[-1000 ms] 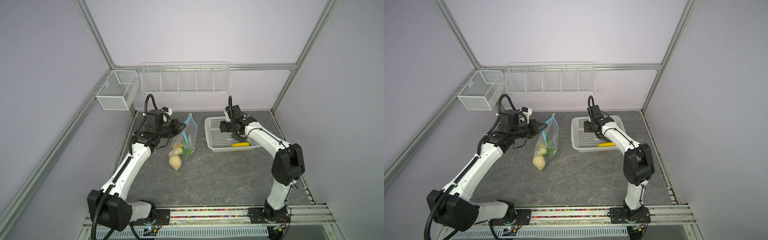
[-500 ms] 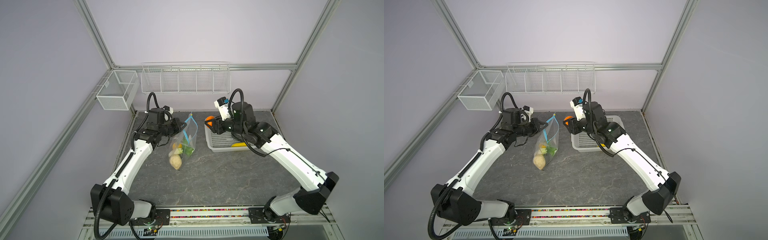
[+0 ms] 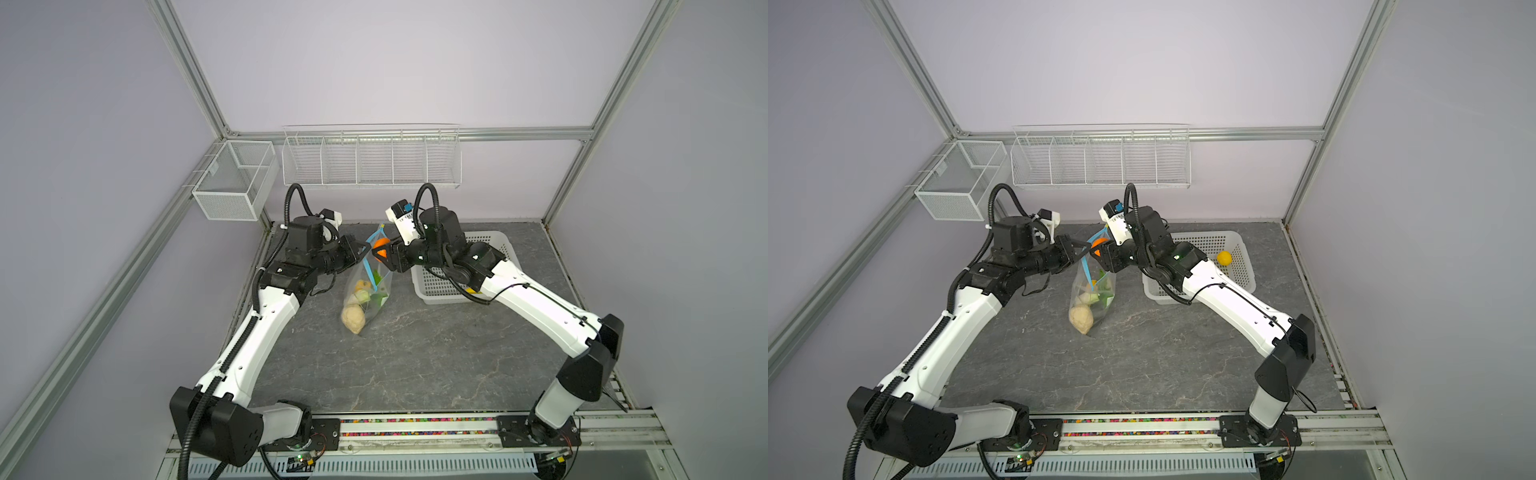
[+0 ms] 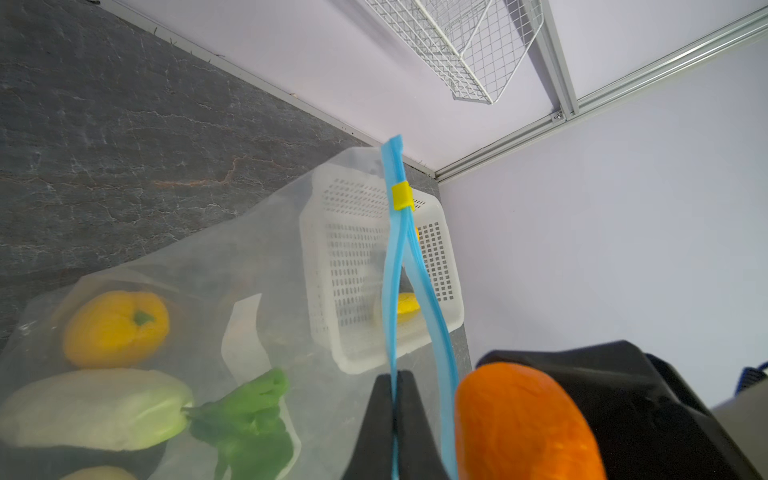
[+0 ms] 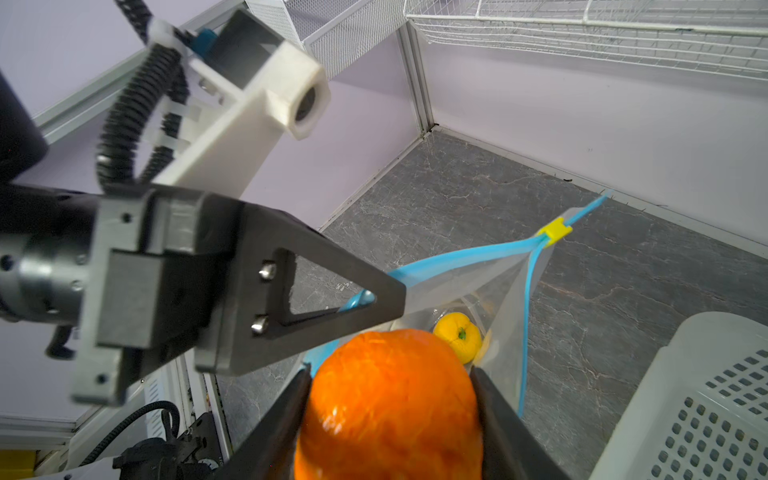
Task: Place the food in the zip-top bag and seal the zipper
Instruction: 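Lower the tangerine into the bag mouth beside the left gripper and release, then raise the right gripper out of the bag and move back over the basket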
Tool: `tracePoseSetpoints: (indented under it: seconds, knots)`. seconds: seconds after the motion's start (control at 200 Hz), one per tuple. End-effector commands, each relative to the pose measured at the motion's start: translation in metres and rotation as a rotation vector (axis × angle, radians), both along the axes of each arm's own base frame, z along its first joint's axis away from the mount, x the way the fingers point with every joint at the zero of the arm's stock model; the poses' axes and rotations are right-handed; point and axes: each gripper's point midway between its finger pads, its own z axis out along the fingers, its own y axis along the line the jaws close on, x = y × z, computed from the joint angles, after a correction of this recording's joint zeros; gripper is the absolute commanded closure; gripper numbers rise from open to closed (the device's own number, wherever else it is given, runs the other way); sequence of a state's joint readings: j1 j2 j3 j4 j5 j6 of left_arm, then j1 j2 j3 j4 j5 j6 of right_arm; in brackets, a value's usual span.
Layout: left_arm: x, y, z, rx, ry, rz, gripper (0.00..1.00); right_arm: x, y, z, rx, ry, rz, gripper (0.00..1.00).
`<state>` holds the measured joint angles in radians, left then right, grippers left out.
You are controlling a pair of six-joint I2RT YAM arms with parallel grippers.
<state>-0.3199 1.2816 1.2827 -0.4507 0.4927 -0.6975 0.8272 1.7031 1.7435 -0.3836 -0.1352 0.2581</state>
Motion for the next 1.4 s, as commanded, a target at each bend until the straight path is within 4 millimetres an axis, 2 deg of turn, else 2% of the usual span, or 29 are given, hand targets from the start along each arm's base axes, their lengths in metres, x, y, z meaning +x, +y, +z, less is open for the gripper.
tracePoseSetpoints:
  seconds: [0.0,0.22,0.48,0.705,0.84,0.9,1.03,1.115,1.299,1.394]
  knots:
    - [-0.005,0.005,0.013,-0.005,-0.055,0.015,1.0,-0.006,0.004,0.014,0.021,-0.036,0.012,0.51]
    - [-0.012,0.005,0.022,-0.033,-0.076,0.01,1.0,-0.015,0.014,0.003,-0.035,-0.055,0.048,0.52]
    - [-0.02,0.007,0.026,-0.052,-0.086,0.01,1.0,-0.013,0.021,-0.019,-0.076,-0.027,0.038,0.53]
    - [-0.026,0.008,0.032,-0.071,-0.103,0.007,1.0,-0.012,0.013,-0.038,-0.139,-0.005,0.014,0.54]
    - [-0.029,0.009,0.03,-0.076,-0.101,0.01,1.0,-0.011,0.004,-0.048,-0.175,0.007,-0.022,0.52]
    - [-0.03,0.007,0.031,-0.067,-0.098,-0.003,1.0,-0.01,0.002,-0.045,-0.187,0.0,-0.026,0.48]
    - [-0.031,0.009,0.03,-0.084,-0.105,0.01,1.0,-0.011,0.007,-0.033,-0.165,-0.02,-0.007,0.29]
    - [-0.03,0.01,0.028,-0.089,-0.11,0.018,1.0,-0.014,0.009,-0.024,-0.16,-0.02,0.006,0.22]
    - [-0.024,0.006,0.022,-0.103,-0.103,0.009,1.0,-0.021,-0.002,-0.004,-0.159,-0.059,-0.009,0.16]
    - [-0.023,0.002,0.017,-0.115,-0.08,-0.003,1.0,-0.023,-0.015,0.01,-0.156,-0.08,-0.041,0.15]
